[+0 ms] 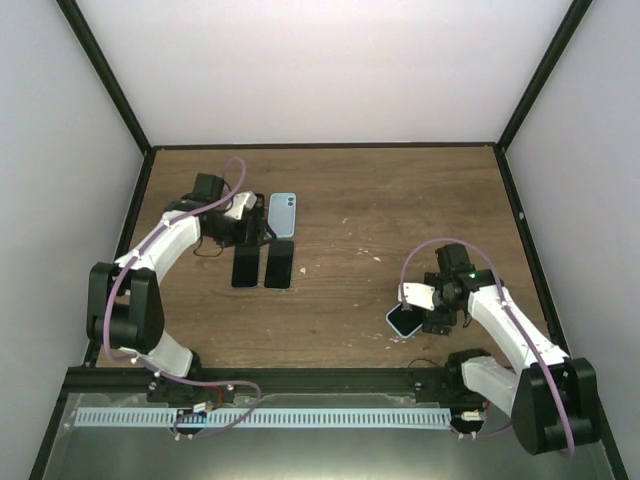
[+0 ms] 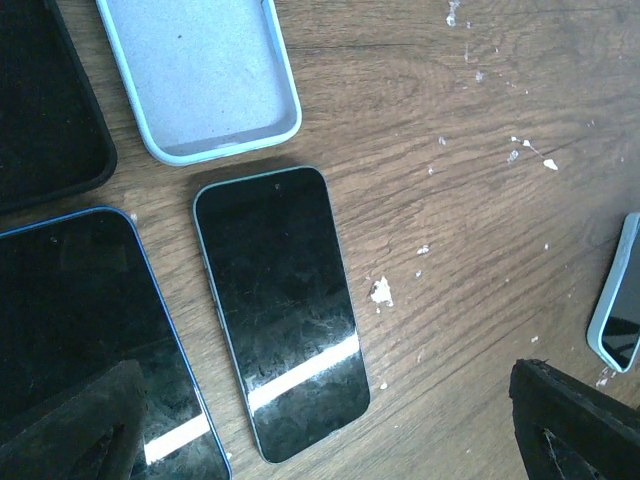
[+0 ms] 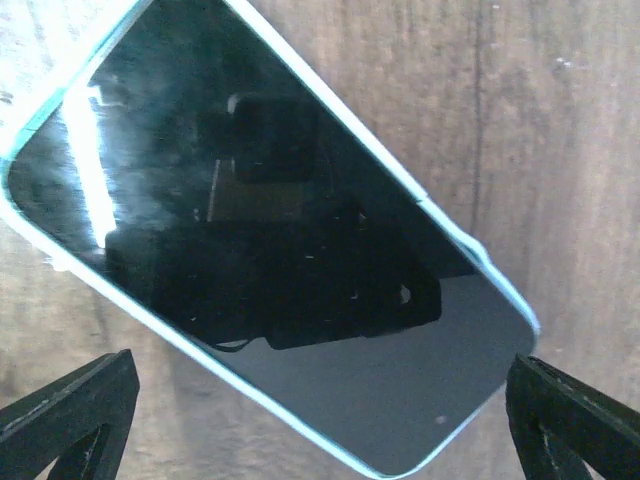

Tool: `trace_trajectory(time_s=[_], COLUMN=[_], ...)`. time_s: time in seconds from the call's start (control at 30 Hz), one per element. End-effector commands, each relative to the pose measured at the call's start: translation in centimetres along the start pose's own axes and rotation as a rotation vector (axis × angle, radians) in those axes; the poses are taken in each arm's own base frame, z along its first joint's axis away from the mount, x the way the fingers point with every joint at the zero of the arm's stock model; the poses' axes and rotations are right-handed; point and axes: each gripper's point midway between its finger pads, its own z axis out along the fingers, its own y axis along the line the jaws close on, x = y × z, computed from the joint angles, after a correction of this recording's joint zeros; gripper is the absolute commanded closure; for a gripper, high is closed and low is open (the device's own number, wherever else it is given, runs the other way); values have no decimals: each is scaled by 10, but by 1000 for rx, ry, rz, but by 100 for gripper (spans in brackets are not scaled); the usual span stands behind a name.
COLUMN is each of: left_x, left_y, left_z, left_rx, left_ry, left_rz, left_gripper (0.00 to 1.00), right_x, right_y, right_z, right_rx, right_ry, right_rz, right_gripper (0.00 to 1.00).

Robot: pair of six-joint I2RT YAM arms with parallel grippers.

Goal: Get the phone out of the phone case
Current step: Pick up the phone at the center of the board.

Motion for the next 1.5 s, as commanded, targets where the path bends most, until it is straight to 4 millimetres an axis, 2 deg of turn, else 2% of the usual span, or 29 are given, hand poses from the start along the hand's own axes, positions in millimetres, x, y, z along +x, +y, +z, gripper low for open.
trace_trajectory(time_s=[0.0,0.1,0.33,0.5,0.77,1.0,1.2,1.37,1.47], left_x=[-2,-2,-2,-3,-2,-3,-9,-12,-11], left_y=[-6,-7,-8,-8,-7,-12,-9,-4,-8], left_z=[-2,-4,-1,1,2,-4,-18,-27,-31], left_rx=[26,32,52,56,64,103,130,140,178], left_ry=[-11,-17,-4,2,7,3,-25,-56,-86], left_rz=[18,18,4,0,-5,7,-11,-55,-77], left_gripper=[0,0,0,0,0,0,0,0,2], right_x=[6,8,-6,-29,-56,-59,-58,-65,-79], right_y=[-27,-35,-40,-46,-49,-38,-33,-40,-46], right_z=[7,14,21,21,32,49,52,47,37], right_rx=[109,164,157,142,8,-166,-206,-138,-101], right_ry=[38,51,3,-68,-140,-144,-137,-132,-147], right_rz=[-83,-124,-143,-175,-201,-180,-173,-217,-257], right_gripper=[0,0,0,0,0,2,11,34,41])
